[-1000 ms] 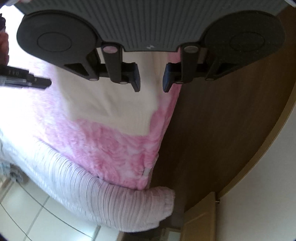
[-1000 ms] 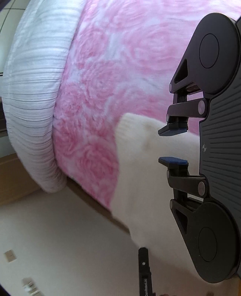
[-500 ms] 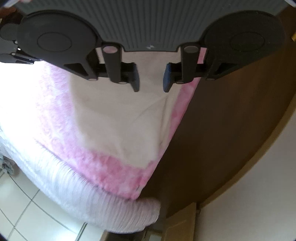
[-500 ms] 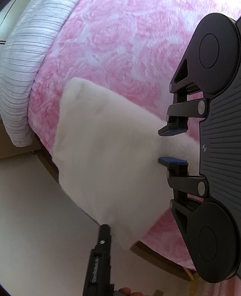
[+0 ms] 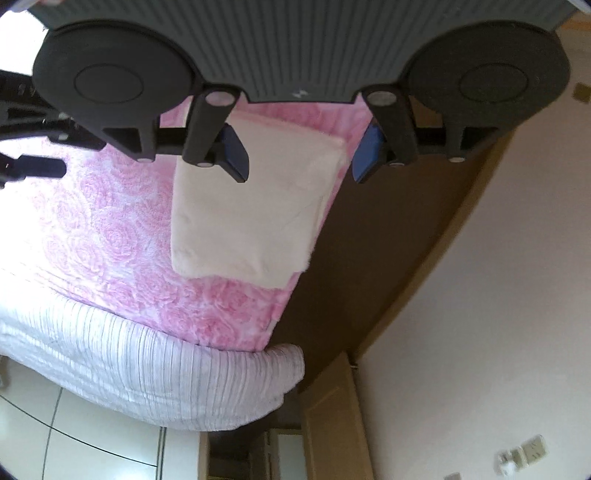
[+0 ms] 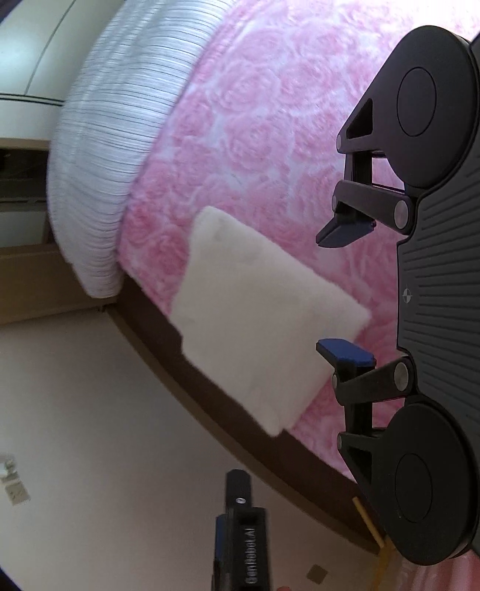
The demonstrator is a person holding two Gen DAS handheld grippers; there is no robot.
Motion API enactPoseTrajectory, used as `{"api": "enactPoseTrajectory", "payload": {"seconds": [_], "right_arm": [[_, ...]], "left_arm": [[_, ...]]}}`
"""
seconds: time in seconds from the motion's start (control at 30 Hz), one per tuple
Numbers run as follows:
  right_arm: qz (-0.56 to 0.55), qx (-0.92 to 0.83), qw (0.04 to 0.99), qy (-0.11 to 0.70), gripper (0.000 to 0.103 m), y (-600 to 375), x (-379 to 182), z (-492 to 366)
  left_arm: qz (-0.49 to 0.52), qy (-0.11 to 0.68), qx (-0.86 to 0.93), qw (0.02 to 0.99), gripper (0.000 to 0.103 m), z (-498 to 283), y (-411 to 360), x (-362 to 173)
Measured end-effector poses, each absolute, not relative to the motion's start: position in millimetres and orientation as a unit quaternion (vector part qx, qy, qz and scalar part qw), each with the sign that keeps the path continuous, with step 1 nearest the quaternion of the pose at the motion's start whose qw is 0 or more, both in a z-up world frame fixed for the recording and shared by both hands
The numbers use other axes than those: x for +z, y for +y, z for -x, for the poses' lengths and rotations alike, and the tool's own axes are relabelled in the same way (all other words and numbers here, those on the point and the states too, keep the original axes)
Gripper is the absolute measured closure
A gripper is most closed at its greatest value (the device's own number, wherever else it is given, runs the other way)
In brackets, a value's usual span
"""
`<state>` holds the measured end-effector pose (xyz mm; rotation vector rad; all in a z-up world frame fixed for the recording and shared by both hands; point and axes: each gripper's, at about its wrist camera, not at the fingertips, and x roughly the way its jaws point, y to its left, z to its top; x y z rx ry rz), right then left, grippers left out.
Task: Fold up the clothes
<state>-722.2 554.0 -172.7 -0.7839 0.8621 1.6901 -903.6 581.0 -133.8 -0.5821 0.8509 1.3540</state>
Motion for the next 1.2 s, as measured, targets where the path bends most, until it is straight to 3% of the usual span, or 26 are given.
{"api": "enactPoseTrajectory", "payload": {"seconds": [0.57,1.2], "right_arm": [[0.306,0.751,0.498,0.309,0.039,453.9,-85.7,625.8],[0.299,0.761,0.464,0.343,0.039,416.0,-69.9,554.5]], "left_arm": [[0.272,0.297,0.683,0.61,0.036,806.2,438.7,-53.7],[0.308,0.277,0.715,0.563,0.037,746.1,352.3,-46.0]]}}
